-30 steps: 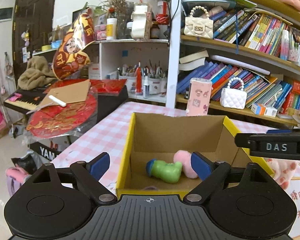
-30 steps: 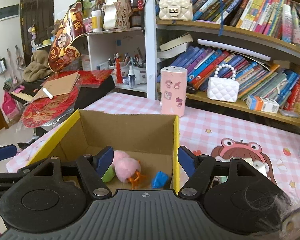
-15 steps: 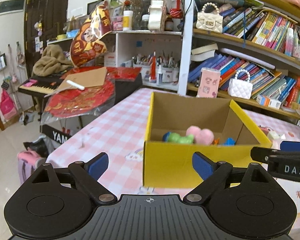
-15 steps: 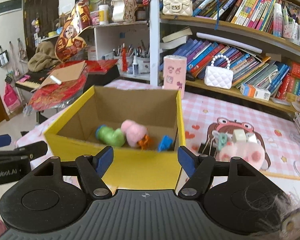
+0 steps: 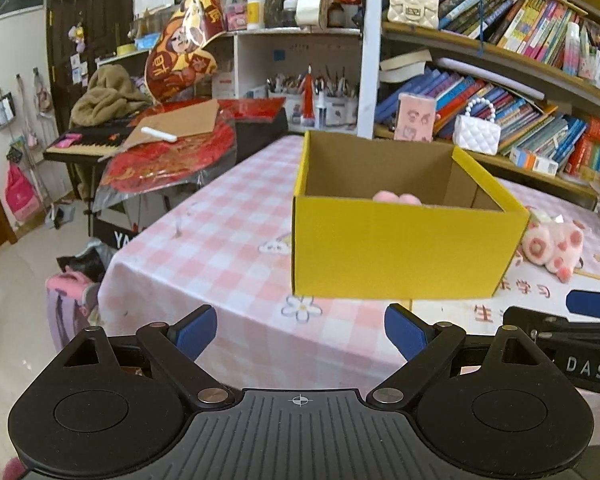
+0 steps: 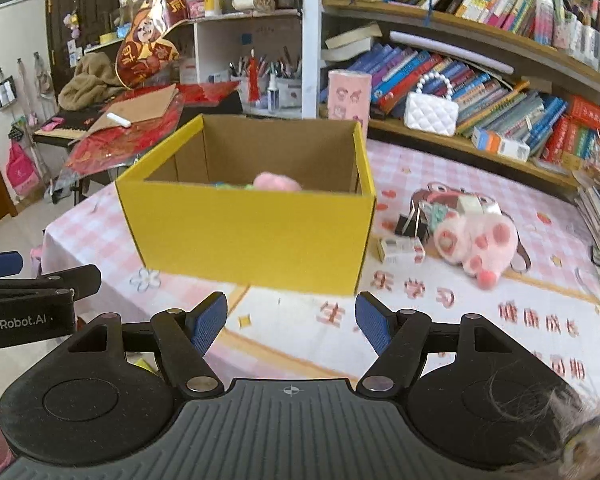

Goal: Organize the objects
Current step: 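Move both tools back toward the pink pig plush and small items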

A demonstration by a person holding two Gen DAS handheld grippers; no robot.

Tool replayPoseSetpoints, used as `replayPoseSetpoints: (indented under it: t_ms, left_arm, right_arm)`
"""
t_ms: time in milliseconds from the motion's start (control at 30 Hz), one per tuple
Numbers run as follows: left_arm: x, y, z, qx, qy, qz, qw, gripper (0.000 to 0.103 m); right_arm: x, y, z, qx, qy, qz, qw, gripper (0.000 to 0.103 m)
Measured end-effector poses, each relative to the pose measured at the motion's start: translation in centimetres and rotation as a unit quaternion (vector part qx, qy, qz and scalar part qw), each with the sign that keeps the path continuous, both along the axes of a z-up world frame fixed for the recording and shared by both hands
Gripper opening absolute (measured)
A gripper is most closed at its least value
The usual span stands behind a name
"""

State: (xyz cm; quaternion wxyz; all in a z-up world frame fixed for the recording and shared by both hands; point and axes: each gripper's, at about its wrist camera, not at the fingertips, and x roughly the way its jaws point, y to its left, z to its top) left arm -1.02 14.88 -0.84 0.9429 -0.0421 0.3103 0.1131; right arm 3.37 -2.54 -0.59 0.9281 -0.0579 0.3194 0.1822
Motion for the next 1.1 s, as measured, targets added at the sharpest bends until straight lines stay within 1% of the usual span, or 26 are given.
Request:
replayPoseSetpoints:
  t_ms: [133, 200, 667, 1100]
  left_arm:
    - [-0.5, -0.7, -0.4, 0.0, 0.009, -0.014, 0.9999, 0.093]
    - [-0.6, -0.9, -0.7, 0.003, 0.016, -0.018, 0.9997, 0.093]
    - [-1.9, -2.9, -1.7, -0.016, 0.036, -0.064, 0.9972, 0.094]
    - [-0.7, -6.8, -2.1, -0.017, 0.046, -0.139, 0.989, 0.094]
  right_arm:
    - [-0.9, -0.5, -0.6, -0.01, 0.007, -0.009, 1.0, 0.069]
    - [-1.0, -0.9, -0.9, -0.008, 0.015, -0.019, 1.0, 0.072]
    - [-4.0, -4.2, -1.9, -0.002, 0.044, -0.09, 0.995, 0.073]
    - [-5.1, -7.8, -2.4, -0.005, 0.06, -0.154, 0.986, 0.073]
